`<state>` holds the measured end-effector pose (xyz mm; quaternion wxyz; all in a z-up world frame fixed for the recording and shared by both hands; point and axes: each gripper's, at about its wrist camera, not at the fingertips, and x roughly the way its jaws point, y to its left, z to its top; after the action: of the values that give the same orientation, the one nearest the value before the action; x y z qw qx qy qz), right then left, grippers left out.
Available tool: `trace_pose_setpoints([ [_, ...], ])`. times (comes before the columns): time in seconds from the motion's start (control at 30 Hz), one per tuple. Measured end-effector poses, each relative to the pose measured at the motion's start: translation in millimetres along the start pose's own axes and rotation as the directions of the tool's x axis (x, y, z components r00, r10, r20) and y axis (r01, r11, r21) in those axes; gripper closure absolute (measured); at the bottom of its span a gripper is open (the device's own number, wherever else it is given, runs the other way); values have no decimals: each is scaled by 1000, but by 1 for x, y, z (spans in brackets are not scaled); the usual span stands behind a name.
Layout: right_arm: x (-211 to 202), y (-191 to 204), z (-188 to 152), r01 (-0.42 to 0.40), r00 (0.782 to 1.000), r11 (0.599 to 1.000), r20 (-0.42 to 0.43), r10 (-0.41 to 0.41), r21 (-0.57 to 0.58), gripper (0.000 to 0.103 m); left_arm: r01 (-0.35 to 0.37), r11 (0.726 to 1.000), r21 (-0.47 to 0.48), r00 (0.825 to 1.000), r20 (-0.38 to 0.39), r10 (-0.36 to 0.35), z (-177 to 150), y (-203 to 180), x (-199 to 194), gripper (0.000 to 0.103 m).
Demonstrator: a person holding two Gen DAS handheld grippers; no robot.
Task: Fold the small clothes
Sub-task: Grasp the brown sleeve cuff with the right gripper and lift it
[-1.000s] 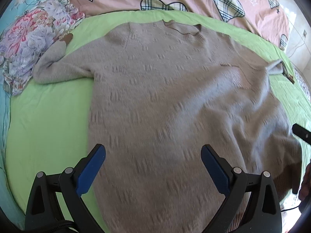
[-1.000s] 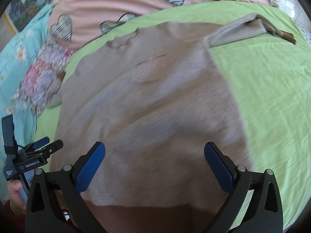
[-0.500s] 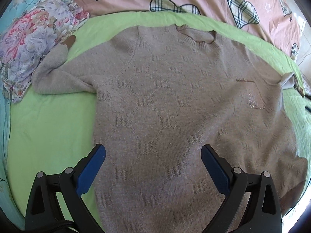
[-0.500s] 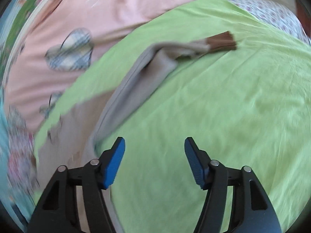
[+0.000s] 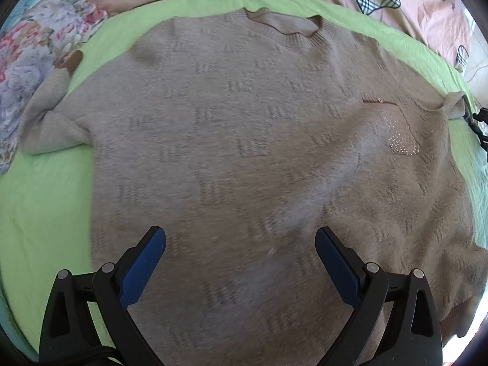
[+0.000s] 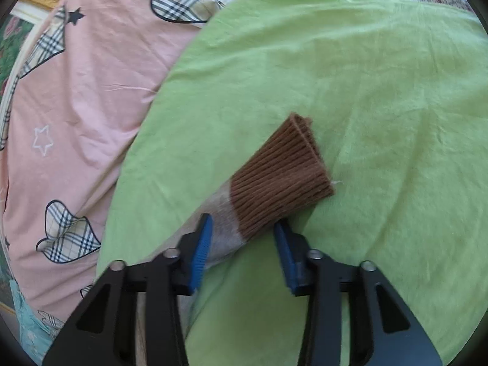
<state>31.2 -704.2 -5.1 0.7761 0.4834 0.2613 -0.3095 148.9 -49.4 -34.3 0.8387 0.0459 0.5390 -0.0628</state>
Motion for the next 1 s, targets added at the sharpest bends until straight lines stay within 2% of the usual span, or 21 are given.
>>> trace_pose_setpoints([
  [0.1, 1, 8, 5, -5, 1000, 999, 8, 6, -50, 92, 9, 1000, 5, 1000, 2, -9, 3, -4, 2, 4],
  [0.17, -3, 25, 6, -9, 1000, 993, 17, 11, -119, 93, 14, 1000, 2, 1000, 11, -14, 5, -5, 1, 4],
  [0.27, -10, 69, -2, -46, 999, 962, 16, 52, -271, 93, 26, 1000, -10, 1000, 15, -26, 7, -3, 1, 4],
  [0.4, -12, 134, -30, -139, 990, 887, -48, 132, -440, 93, 41, 999, -27, 999, 16, -40, 6, 4, -2, 4],
  [0.5, -6, 177, -63, -242, 970, 822, -141, 197, -515, 93, 43, 998, -41, 999, 24, -42, 2, 12, -6, 4],
  [0.57, -1, 212, -97, -322, 946, 758, -227, 231, -567, 93, 43, 998, -53, 999, 29, -42, -1, 20, -10, 4],
  [0.63, 3, 240, -133, -394, 917, 696, -312, 250, -600, 93, 42, 997, -70, 999, 36, -40, -5, 30, -14, 4],
  [0.7, 8, 274, -183, -486, 868, 610, -423, 258, -625, 93, 41, 995, -92, 998, 45, -37, -8, 41, -18, 4],
  [0.73, 9, 281, -199, -520, 848, 581, -461, 261, -626, 93, 42, 994, -101, 998, 48, -37, -9, 45, -20, 4],
  [0.77, 8, 298, -227, -576, 809, 529, -525, 263, -623, 93, 42, 993, -115, 998, 53, -36, -11, 52, -22, 4],
  [0.83, 5, 320, -269, -664, 737, 453, -620, 268, -594, 93, 45, 990, -136, 998, 58, -37, -13, 62, -24, 4],
  [0.93, 2, 343, -324, -767, 629, 365, -731, 267, -527, 93, 64, 985, -163, 996, 64, -54, -15, 74, -26, 4],
  [1.0, 5, 356, -355, -797, 587, 338, -772, 244, -500, 93, 79, 981, -177, 995, 68, -68, -16, 80, -27, 4],
])
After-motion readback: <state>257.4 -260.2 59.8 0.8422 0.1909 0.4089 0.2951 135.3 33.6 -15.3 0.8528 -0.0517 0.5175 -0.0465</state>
